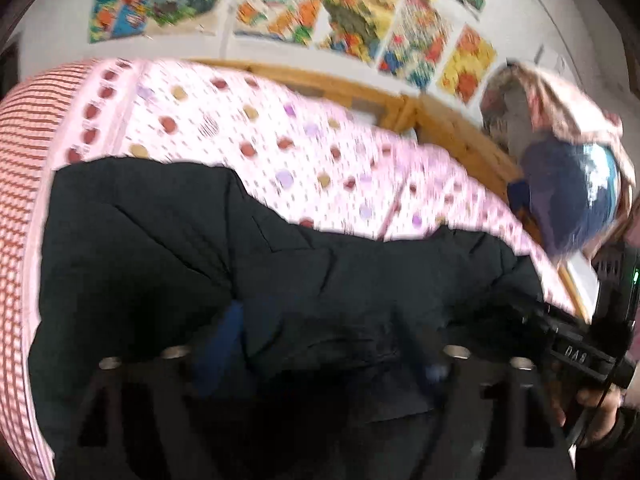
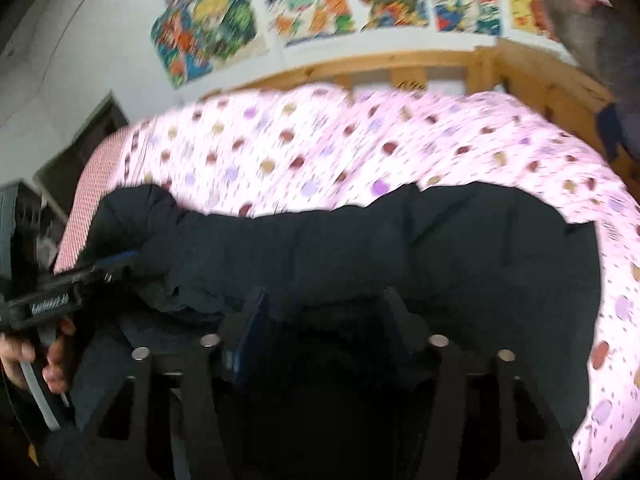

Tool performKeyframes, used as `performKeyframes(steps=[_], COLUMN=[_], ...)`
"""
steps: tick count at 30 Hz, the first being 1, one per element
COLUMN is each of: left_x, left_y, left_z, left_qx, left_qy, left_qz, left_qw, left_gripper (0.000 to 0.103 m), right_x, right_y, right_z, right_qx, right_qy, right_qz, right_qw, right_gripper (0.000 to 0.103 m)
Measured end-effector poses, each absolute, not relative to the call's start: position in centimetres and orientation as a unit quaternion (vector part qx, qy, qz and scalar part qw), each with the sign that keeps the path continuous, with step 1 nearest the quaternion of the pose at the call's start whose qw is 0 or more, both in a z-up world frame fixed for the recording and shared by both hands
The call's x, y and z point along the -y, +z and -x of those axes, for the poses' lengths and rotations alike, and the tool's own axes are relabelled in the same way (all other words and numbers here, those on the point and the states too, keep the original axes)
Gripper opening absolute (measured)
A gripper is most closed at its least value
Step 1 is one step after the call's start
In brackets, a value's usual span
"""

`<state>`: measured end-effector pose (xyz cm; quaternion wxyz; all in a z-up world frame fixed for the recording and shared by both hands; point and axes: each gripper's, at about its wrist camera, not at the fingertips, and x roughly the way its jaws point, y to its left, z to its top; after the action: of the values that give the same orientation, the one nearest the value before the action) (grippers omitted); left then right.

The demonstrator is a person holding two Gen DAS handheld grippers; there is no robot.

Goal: Fold large clothes
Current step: 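Release the hem and pull both grippers back above the folded jacket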

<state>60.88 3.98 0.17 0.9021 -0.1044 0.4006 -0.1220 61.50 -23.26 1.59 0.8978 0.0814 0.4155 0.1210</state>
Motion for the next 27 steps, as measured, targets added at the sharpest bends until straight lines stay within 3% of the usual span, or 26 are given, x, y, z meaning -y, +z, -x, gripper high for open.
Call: performKeyframes(steps=[2,5,10,17,27], left_x=[-4.0,-3.1,-2.1,-2.5,-2.3], left_y=[0.9,1.9,3.4,5.6,8.7], left_z=[-60.6,-60.2,-58.9,-56.2,-50.3], left_qx=[-0.393,-0.381,-0.348,-0.312,-0.304], left_qy=[-0.122,-0.112,-0.089,-0.072,-0.083], left_qz=[0.115,0.098,0.084,0.085,0.074], left_qw=[0.904,0.912,0.929,0.944,0.946], left_gripper=[0.083,0.087,0.103,0.103,0.103], right_x=[24.1,25.1,24.9,25.6,26.2], right_y=[1.9,2.4,2.9,5.2,8.8], right_z=[-61.0,-60.6,-59.3,-57.0,-52.1], right_qx=[-0.406,-0.399,-0.387,-0.361,-0.331], right_qy=[0.114,0.102,0.087,0.058,0.061], right_qz=[-0.095,-0.108,-0.124,-0.123,-0.118], right_qw=[0.902,0.905,0.910,0.923,0.934], right_gripper=[0.056,0.066,0.076,0.093,0.098])
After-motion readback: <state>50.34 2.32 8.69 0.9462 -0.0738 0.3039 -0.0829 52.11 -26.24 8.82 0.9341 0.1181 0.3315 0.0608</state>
